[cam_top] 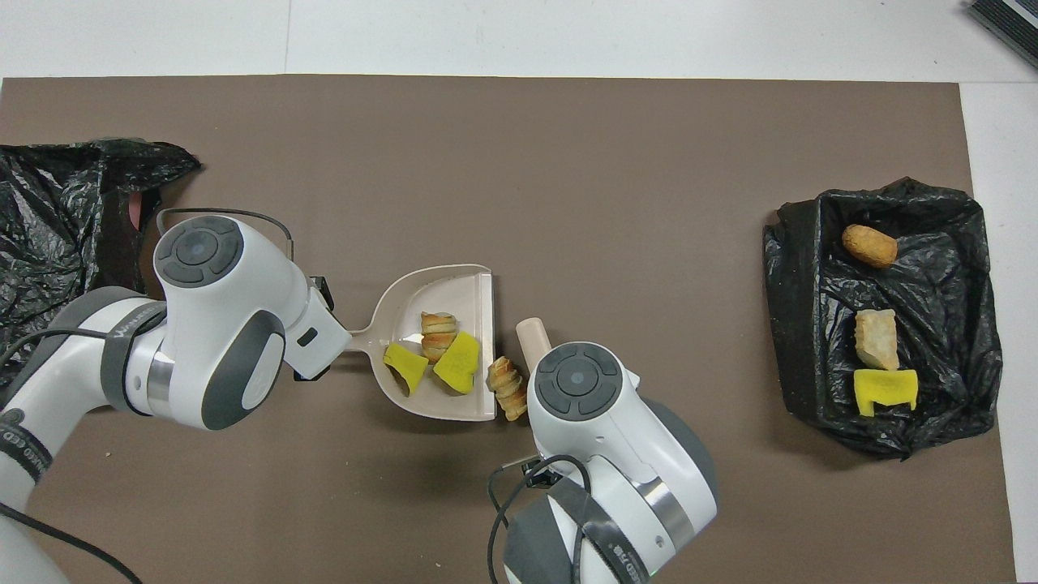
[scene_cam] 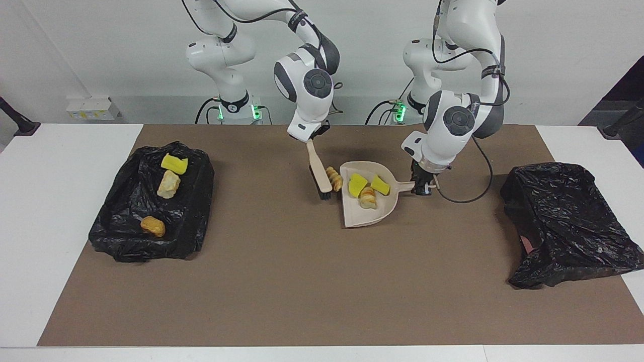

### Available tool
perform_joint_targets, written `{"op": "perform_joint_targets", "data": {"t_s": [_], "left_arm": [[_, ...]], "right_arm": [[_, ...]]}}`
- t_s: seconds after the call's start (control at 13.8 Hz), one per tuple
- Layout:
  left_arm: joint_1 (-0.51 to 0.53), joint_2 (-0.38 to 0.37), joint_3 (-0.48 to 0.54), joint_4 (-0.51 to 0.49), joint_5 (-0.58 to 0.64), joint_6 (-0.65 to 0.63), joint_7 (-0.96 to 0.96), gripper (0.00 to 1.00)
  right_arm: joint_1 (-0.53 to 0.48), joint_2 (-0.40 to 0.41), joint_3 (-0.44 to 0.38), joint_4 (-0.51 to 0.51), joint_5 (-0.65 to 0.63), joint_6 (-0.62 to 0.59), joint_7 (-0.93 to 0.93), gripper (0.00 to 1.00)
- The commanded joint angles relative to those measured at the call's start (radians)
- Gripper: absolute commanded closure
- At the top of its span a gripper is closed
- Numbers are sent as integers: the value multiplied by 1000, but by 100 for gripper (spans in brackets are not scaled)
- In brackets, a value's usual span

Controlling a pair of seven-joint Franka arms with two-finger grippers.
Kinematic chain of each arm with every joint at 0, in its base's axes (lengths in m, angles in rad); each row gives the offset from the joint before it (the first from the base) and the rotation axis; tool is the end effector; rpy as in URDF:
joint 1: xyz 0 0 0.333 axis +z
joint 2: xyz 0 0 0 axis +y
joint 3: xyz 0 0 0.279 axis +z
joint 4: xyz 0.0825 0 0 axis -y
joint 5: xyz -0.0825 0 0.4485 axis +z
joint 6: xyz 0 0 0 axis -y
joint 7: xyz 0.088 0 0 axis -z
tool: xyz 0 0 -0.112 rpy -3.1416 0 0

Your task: Sweep and dump trash in bin

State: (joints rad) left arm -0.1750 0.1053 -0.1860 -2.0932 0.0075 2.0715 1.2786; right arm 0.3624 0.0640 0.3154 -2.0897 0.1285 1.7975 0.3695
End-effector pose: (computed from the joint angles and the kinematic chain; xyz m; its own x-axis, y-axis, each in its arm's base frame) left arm 0.5576 -0.2105 0.2840 -0.0744 -0.9970 -0.0232 -0.9898 0.0710 0.1234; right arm 0.4319 0.3629 0.2951 0.8981 0.2374 -0.3702 0.2584 -0.9660 0.0073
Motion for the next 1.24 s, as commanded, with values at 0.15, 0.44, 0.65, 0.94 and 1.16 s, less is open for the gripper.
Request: {"op": "perform_joint_targets", "data": {"t_s": [0.15, 0.44, 0.65, 0.94, 1.16], "left_arm": [[-57, -91, 5, -108, 247, 44, -201, 100], [-61, -150, -26, -200, 265, 44, -232, 100], [-61, -161, -30, -220, 255, 48, -280, 100], [-57, -157, -26, -223, 217, 53, -252, 100], [-46, -147, -6, -212, 149, 81, -129, 100]], "right_arm": [[6, 2, 5, -88, 54, 144, 9, 100], [39, 37, 7, -99, 172, 232, 2, 100], [82, 46, 7, -90, 348, 324, 11, 100], [133, 53, 4, -75, 441, 387, 20, 100], [133, 51, 2, -67, 317, 327, 32, 100]]}}
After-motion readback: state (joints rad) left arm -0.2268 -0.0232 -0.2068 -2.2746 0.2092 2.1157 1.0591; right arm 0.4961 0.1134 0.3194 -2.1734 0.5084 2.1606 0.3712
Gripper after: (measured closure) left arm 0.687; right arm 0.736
